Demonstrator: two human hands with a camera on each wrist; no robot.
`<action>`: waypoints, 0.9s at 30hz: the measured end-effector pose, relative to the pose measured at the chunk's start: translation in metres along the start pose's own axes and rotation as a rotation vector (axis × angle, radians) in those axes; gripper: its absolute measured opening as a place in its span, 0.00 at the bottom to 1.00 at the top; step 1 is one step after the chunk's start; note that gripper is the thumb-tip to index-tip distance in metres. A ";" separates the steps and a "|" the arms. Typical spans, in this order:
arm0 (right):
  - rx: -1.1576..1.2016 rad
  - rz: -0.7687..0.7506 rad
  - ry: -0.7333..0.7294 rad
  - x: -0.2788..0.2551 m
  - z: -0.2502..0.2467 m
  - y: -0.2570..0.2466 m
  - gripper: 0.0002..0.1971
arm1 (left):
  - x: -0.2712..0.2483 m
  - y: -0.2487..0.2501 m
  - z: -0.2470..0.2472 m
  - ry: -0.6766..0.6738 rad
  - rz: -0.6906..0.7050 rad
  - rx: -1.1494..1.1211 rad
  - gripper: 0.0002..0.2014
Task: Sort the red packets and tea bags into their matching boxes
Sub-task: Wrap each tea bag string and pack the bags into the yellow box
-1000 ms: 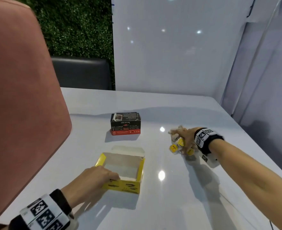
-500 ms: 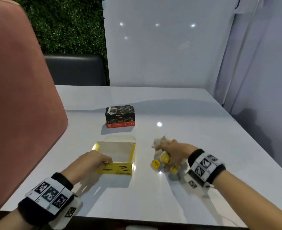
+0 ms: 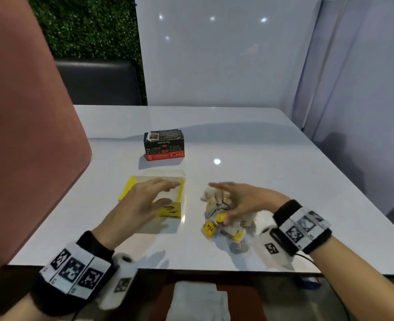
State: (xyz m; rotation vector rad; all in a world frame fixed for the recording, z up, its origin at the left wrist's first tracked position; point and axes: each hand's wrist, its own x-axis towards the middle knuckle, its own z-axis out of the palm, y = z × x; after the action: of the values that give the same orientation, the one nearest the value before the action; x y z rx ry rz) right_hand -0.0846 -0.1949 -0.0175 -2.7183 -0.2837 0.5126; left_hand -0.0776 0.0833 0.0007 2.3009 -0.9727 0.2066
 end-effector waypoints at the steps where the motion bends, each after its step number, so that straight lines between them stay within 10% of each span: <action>1: 0.070 -0.009 0.071 -0.007 -0.007 0.003 0.46 | -0.004 0.011 0.002 -0.023 -0.022 -0.141 0.19; 7: -0.014 0.156 0.325 -0.040 -0.006 0.018 0.12 | 0.000 0.037 0.039 -0.308 -0.303 -0.532 0.12; 13: -0.099 0.247 0.365 -0.039 0.025 -0.003 0.23 | 0.032 0.051 0.082 -0.280 -0.109 0.010 0.12; 18: -0.186 0.285 0.456 -0.025 0.019 -0.008 0.14 | 0.054 0.063 0.097 -0.434 -0.021 0.396 0.17; 27: 0.155 0.310 0.497 -0.022 0.015 0.007 0.08 | 0.060 0.052 0.096 -0.411 -0.077 0.273 0.15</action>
State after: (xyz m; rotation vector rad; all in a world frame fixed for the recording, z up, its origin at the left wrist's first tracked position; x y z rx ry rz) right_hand -0.1094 -0.2020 -0.0267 -2.6357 0.2981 -0.0743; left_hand -0.0801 -0.0378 -0.0279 2.6913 -1.1067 -0.1868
